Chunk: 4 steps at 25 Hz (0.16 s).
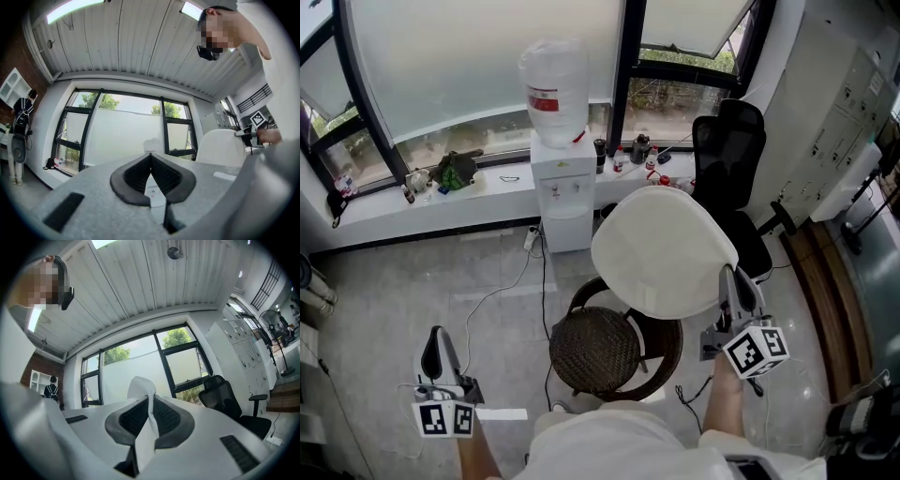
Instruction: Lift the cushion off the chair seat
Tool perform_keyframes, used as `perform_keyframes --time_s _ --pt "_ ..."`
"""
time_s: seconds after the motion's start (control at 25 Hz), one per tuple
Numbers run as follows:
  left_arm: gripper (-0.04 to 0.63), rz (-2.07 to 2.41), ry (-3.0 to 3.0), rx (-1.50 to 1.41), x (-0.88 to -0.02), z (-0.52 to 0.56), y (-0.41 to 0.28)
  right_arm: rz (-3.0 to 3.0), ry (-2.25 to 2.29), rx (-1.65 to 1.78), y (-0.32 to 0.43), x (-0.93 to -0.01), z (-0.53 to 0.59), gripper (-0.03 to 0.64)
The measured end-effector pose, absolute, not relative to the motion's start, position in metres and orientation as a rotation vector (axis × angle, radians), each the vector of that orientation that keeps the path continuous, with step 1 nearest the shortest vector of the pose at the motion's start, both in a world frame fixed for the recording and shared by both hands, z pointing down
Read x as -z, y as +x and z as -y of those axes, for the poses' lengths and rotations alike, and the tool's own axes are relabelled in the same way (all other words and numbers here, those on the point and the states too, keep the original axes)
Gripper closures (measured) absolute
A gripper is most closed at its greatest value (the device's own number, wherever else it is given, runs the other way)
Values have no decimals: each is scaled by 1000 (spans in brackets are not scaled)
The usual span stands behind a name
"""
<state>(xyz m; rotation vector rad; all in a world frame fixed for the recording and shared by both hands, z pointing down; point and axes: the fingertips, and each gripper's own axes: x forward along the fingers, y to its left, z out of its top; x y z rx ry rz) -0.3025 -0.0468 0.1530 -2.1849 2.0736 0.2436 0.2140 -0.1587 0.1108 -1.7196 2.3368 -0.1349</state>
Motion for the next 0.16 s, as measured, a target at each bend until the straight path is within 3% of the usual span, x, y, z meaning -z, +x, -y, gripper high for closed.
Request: perform_keyframes --time_s 0.16 --pt "580 -2075 -2182 -251 -153 47 -305 -2338 -1711 128 211 -109 160 583"
